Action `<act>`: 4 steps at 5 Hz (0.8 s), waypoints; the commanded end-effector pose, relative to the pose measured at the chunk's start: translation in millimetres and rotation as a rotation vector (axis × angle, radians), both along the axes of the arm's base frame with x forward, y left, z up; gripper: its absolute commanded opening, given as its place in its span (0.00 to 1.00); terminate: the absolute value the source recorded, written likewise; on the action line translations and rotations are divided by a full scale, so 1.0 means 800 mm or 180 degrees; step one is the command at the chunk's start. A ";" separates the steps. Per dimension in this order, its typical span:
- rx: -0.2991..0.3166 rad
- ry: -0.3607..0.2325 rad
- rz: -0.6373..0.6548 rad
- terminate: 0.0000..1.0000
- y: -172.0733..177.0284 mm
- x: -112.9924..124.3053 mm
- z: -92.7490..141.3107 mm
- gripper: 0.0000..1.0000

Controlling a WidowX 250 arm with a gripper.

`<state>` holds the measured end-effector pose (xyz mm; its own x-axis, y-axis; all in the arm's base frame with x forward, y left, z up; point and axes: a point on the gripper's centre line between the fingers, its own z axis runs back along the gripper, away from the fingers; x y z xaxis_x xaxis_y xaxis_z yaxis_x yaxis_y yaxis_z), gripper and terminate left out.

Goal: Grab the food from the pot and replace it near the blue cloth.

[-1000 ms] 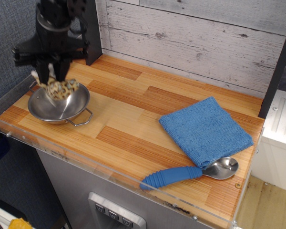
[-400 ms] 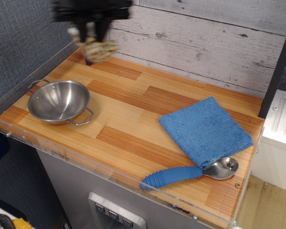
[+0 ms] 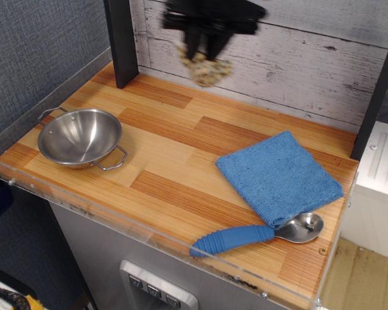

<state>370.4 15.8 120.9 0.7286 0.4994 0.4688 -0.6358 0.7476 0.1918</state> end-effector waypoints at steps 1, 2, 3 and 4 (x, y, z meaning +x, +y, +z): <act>0.0053 -0.0073 -0.0219 0.00 -0.041 0.013 -0.033 0.00; 0.0017 -0.0109 -0.0299 0.00 -0.036 0.011 -0.066 0.00; -0.0083 -0.0147 -0.0387 0.00 -0.031 0.011 -0.088 0.00; -0.0269 -0.0120 -0.0462 0.00 -0.035 0.012 -0.107 0.00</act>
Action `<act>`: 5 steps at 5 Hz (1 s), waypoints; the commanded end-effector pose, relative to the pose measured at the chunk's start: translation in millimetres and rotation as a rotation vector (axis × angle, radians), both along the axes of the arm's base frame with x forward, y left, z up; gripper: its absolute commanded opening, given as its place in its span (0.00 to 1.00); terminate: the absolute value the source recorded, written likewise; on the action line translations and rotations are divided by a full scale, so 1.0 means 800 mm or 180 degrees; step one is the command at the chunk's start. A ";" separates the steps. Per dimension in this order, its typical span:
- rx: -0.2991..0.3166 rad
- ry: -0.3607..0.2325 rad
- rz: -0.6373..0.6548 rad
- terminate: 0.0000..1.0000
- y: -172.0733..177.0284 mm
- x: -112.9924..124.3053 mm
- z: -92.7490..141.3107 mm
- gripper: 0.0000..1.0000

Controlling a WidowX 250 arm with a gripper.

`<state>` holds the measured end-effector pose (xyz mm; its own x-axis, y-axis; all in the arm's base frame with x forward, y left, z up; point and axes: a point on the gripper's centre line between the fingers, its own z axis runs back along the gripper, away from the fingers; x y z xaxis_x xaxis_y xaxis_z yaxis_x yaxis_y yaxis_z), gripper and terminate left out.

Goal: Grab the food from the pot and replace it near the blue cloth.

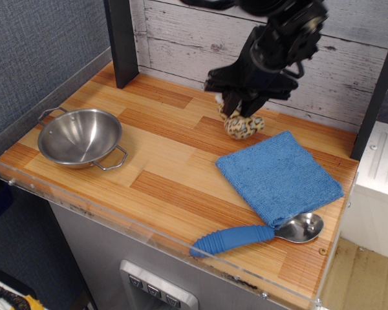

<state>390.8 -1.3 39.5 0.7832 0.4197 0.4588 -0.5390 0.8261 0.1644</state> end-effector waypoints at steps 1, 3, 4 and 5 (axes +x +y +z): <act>-0.0439 0.0132 0.0116 0.00 -0.017 -0.019 -0.003 1.00; -0.0455 0.0009 0.0162 0.00 -0.010 -0.025 0.010 1.00; -0.0451 -0.0020 0.0174 0.00 -0.009 -0.026 0.017 1.00; -0.0455 -0.0095 0.0193 0.00 -0.007 -0.029 0.030 1.00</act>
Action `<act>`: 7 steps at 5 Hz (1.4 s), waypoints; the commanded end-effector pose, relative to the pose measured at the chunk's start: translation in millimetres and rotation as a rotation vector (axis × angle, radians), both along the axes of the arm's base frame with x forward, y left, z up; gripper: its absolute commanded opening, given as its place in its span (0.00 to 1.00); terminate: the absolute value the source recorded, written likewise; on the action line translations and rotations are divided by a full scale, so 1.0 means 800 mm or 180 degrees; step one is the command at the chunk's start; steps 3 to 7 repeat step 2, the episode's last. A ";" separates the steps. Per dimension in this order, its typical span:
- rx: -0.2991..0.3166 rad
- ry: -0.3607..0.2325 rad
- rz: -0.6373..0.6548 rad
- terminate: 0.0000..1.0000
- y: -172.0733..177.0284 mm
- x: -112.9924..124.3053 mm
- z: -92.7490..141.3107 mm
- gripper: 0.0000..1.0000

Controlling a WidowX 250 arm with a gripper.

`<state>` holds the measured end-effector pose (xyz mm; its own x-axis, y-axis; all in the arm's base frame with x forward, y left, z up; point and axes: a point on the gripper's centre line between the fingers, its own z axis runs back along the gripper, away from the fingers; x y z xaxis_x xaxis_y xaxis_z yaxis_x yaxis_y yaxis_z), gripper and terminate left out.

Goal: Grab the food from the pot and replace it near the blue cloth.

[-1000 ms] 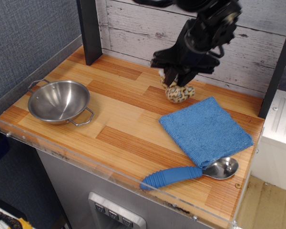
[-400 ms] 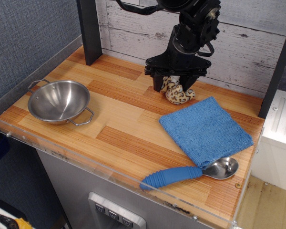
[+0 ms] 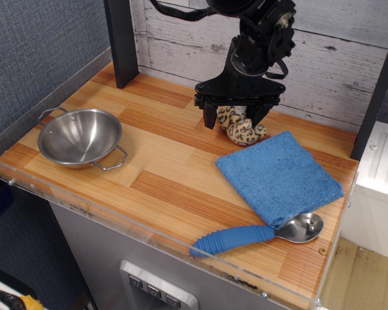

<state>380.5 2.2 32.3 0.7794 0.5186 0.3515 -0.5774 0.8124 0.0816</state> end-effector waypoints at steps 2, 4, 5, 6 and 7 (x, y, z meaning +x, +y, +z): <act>0.0137 -0.0573 0.0091 1.00 -0.017 -0.023 0.106 1.00; 0.0137 -0.0573 0.0091 1.00 -0.017 -0.023 0.106 1.00; 0.0137 -0.0573 0.0091 1.00 -0.017 -0.023 0.106 1.00; 0.0137 -0.0573 0.0091 1.00 -0.017 -0.023 0.106 1.00; 0.0137 -0.0573 0.0091 1.00 -0.017 -0.023 0.106 1.00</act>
